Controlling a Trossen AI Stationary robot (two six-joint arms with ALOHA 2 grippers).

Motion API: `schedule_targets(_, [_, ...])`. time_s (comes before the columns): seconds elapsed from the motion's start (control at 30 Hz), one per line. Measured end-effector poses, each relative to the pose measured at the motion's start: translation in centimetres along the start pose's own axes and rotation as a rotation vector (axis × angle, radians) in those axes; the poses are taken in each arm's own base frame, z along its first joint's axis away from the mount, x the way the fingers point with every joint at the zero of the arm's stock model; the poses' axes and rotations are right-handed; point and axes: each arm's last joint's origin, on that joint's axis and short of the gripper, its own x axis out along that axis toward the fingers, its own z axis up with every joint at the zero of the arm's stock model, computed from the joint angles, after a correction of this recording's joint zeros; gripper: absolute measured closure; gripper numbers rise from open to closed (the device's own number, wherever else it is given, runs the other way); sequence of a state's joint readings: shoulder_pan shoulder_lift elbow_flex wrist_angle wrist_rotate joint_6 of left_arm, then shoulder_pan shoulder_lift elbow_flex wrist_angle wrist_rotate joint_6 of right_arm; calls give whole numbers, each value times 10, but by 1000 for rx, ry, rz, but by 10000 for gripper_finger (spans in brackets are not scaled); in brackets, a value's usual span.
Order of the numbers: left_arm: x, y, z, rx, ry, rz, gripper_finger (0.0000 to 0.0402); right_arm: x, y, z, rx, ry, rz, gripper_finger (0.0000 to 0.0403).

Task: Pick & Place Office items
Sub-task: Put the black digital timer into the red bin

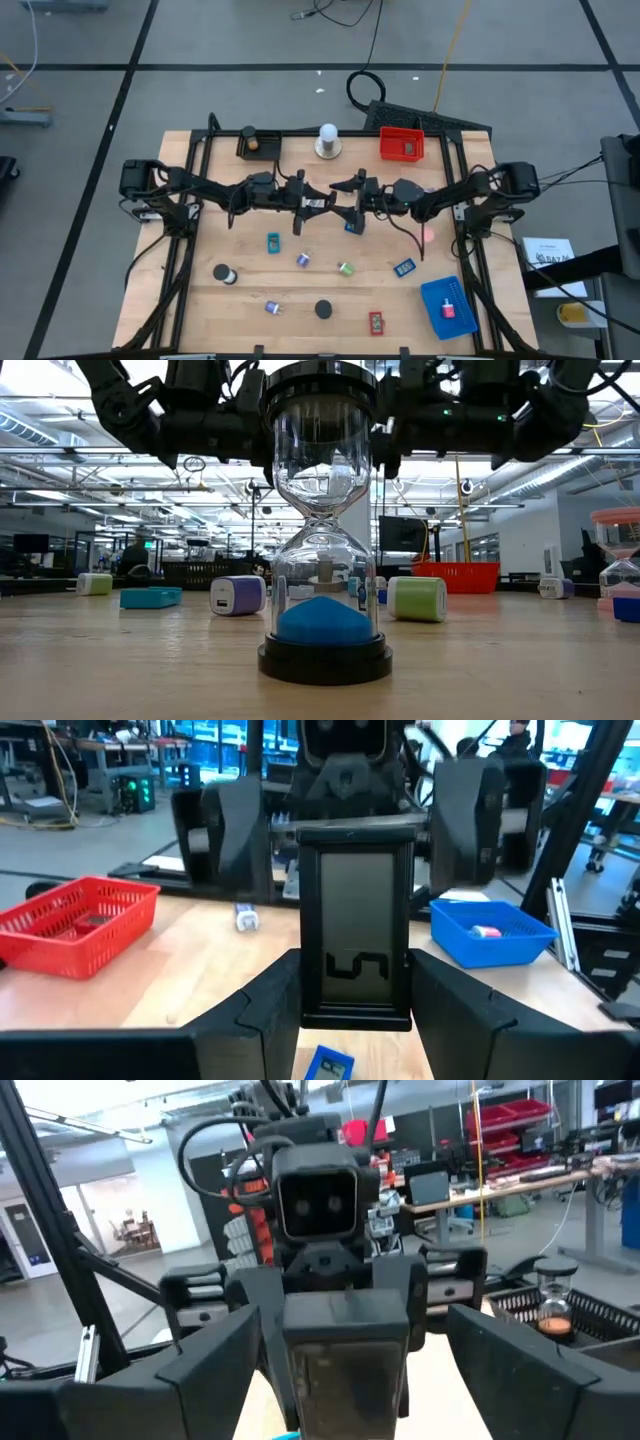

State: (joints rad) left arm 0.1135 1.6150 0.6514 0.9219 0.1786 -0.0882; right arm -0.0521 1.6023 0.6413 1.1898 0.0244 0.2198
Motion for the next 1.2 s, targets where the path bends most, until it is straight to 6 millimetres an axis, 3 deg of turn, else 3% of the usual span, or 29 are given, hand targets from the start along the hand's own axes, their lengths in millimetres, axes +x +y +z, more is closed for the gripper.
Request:
schedule_targets(0.2, [0,0,0,1,-4,4,234,7,-1,-4,29,3,-1,140])
schedule_targets(0.53, [0,0,0,-2,-3,7,233,7,0,-1,15,-28,6,254])
schedule_targets(0.7, [0,0,1,-10,-6,21,221,7,0,-1,18,-28,5,254])
schedule_targets(0.87, [-1,0,1,-44,5,24,166,6,1,3,22,-34,7,252])
schedule_targets(1.03, [-6,-1,7,-4,39,43,114,2,1,18,-37,-53,-4,251])
schedule_targets(1.2, [-15,-1,10,13,134,117,115,-12,-9,40,-106,28,-170,253])
